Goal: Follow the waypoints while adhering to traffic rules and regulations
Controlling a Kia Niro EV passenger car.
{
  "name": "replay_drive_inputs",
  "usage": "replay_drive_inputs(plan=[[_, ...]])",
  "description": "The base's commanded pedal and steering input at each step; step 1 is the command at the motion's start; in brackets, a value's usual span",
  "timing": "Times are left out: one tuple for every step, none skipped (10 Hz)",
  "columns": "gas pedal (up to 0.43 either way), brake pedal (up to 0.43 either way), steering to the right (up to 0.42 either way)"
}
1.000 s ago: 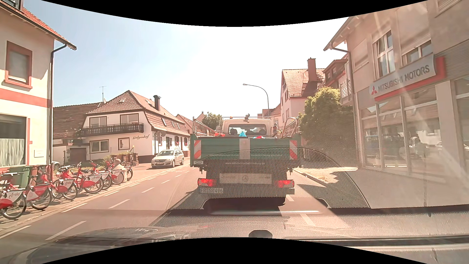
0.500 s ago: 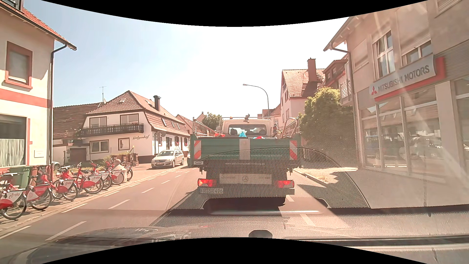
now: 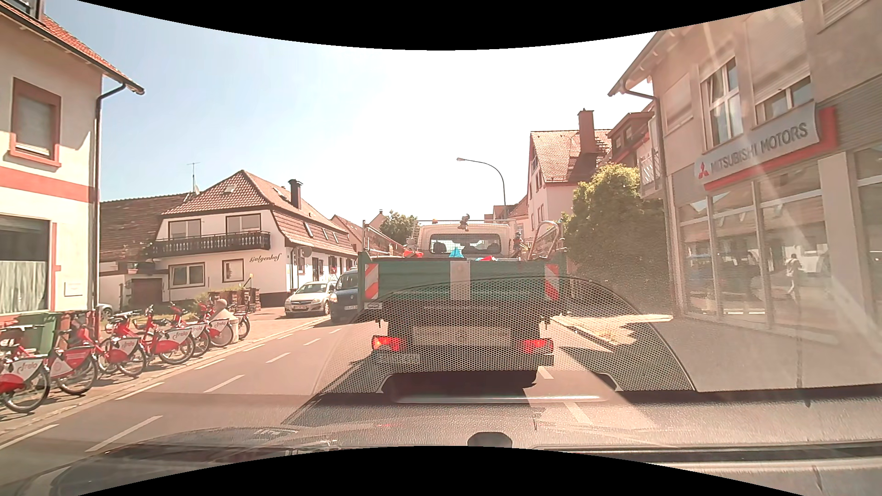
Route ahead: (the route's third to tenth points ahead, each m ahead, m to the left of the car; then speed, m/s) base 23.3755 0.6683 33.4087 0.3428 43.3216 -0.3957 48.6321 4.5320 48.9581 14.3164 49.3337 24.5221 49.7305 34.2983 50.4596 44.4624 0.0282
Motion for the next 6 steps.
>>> replay_drive_inputs(plan=[[0.0,0.183,0.004],[0.0,0.189,0.004],[0.0,0.189,0.004],[0.0,0.189,0.004],[0.0,0.189,0.004],[0.0,0.189,0.004]])
